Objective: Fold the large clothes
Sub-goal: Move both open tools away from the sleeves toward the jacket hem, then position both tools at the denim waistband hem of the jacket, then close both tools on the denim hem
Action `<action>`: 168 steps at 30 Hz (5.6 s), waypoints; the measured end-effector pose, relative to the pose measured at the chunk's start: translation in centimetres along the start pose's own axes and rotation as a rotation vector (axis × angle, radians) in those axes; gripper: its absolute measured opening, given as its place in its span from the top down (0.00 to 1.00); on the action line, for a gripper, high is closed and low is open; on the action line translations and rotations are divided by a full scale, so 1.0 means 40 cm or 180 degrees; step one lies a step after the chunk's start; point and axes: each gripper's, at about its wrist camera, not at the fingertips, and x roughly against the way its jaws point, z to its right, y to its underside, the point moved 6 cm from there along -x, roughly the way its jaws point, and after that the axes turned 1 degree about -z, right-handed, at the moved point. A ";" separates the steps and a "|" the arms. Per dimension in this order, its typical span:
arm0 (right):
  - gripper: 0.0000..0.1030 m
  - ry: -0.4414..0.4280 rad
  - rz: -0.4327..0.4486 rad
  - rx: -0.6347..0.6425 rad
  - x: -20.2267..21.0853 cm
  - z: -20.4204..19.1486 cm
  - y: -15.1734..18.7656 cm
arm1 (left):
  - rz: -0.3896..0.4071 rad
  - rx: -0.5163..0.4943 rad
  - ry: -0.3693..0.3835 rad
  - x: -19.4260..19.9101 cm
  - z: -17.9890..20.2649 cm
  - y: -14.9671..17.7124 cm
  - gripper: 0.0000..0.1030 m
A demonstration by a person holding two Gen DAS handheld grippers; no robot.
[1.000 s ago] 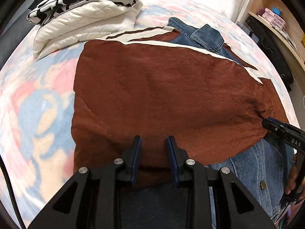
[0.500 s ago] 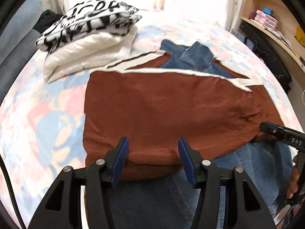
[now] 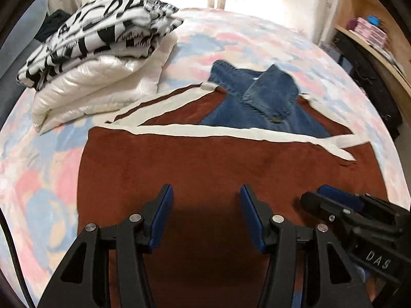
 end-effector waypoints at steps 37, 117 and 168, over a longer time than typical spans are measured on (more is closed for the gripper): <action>0.63 0.0265 0.0235 -0.0583 0.135 0.212 0.088 | 0.0009 0.0227 -0.0382 0.057 -0.134 0.113 0.36; 0.31 -0.0468 0.0449 -0.0994 0.452 0.373 0.655 | 0.0194 0.1176 0.1081 0.342 -0.244 0.625 0.01; 0.60 -0.1972 0.0436 -0.1307 0.397 0.373 0.560 | 0.0243 0.1524 0.2142 0.242 -0.193 0.550 0.55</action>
